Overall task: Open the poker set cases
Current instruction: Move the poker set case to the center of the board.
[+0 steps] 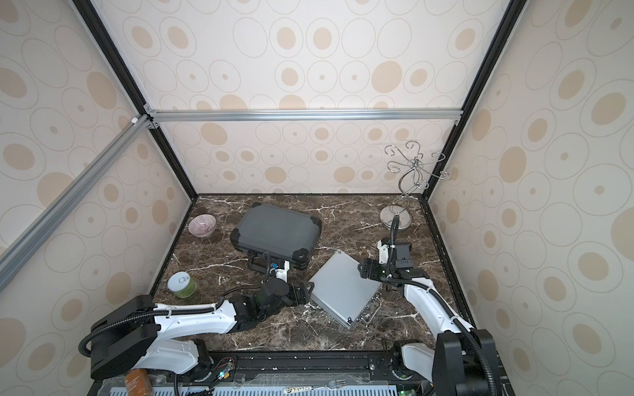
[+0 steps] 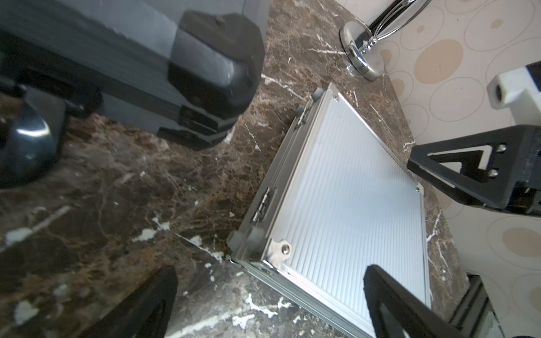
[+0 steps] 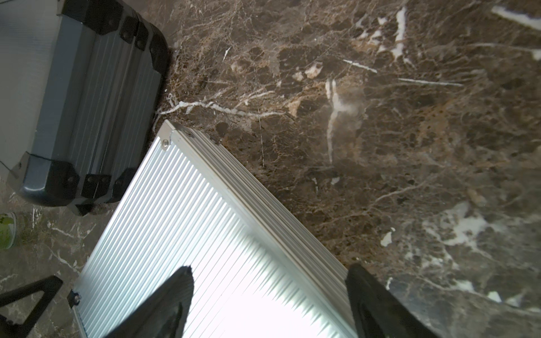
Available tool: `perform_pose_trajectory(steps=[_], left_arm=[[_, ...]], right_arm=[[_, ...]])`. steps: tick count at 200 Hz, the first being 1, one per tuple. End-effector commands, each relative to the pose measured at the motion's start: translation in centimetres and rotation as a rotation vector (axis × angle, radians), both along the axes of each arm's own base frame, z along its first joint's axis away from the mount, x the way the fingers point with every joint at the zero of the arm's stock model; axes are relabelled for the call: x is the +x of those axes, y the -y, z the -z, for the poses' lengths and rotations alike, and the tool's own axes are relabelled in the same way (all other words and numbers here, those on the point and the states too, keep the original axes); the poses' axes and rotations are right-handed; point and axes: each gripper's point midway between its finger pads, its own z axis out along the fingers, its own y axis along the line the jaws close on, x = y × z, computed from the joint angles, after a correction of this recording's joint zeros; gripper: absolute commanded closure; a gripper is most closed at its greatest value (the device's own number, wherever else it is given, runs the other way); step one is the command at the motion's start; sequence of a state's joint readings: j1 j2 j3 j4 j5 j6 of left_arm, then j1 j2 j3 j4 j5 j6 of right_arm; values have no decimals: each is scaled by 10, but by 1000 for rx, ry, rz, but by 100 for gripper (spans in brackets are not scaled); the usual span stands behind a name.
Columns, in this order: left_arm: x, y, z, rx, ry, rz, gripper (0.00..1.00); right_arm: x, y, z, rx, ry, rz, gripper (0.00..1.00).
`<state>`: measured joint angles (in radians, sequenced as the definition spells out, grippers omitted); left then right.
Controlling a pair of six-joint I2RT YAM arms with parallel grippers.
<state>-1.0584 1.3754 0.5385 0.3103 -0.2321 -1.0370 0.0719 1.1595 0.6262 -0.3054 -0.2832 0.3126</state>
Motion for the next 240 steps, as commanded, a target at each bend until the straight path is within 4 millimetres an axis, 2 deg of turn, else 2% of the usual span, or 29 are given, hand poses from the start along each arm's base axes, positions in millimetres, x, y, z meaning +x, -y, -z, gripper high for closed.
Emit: perform_pose_trajectory(steps=[1, 68, 98, 131, 172, 214, 240], left_arm=[[-2, 14, -7, -88, -60, -58, 0], [-15, 48, 10, -171, -169, -7, 0], [-9, 60, 10, -225, -157, -8, 0], [-3, 83, 9, -286, -164, 17, 0], [12, 104, 8, -352, -159, 23, 0], [43, 116, -2, -388, -120, 13, 0], [59, 131, -3, -386, -101, 29, 0]], right_arm=[[-13, 10, 5, -27, -62, 55, 12], [-25, 14, 18, -19, -123, 110, 11], [-28, 14, 21, -3, -119, 125, 10], [-31, 14, 26, 13, -130, 141, 9], [-28, 8, 31, 66, -130, 144, 10], [-16, 3, 26, 105, -95, 143, 11], [-5, 2, 24, 115, -78, 147, 11]])
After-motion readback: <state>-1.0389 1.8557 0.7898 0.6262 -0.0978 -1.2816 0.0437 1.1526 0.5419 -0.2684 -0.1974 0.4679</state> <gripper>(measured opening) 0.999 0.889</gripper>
